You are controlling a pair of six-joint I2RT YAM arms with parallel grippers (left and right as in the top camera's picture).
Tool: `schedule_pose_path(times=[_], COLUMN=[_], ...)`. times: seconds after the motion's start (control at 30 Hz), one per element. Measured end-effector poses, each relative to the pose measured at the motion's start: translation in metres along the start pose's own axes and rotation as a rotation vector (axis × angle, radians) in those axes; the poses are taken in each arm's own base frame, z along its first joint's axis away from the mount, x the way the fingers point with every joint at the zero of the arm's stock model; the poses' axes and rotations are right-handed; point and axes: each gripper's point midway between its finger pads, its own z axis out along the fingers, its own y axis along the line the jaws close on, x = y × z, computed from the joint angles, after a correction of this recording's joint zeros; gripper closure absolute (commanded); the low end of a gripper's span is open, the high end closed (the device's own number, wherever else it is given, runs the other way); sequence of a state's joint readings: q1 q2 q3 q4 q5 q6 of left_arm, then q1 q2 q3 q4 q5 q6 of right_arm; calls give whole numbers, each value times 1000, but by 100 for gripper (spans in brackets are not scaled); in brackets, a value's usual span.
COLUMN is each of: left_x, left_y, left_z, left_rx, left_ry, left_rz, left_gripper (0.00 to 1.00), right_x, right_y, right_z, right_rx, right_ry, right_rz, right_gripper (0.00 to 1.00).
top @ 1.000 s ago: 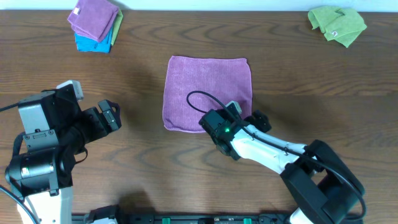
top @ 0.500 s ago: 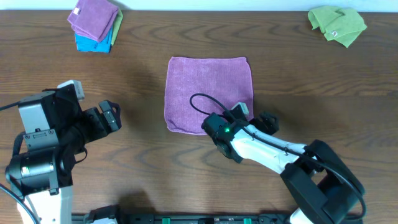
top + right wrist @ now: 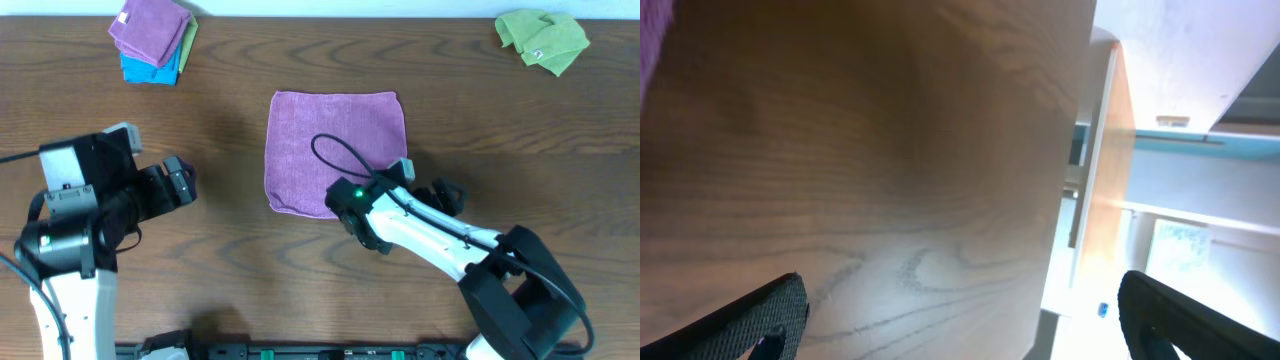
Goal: Fold the cloth
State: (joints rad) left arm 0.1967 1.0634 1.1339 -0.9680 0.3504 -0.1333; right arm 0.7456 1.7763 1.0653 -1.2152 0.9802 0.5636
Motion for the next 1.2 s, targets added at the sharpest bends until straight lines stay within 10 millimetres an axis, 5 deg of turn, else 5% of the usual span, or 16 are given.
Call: schedule_pose_path(times=[0.2,0.5,0.73,0.97,1.2], left_x=[1,-6,7,45,67], left_y=[-7,-12,-22,-56,-58], left_z=[21,47,65,96,119], left_rx=[66,123,158,184,170], left_ry=[77,120,210,370,485], left_rz=[-7,-30,17,175,182], left_gripper=[5,0,14,10,10], right_x=[-7,-7,13,30,47], right_y=[-17,-89,-122,-131,-96], right_z=[-3,-30,-39,-35,-12], right_rx=[-61,-281,-512,-728,-1003], right_ry=[26,-74,-109,-100,-40], right_rz=[137,498,670,747,810], right_gripper=[1,1,1,2,8])
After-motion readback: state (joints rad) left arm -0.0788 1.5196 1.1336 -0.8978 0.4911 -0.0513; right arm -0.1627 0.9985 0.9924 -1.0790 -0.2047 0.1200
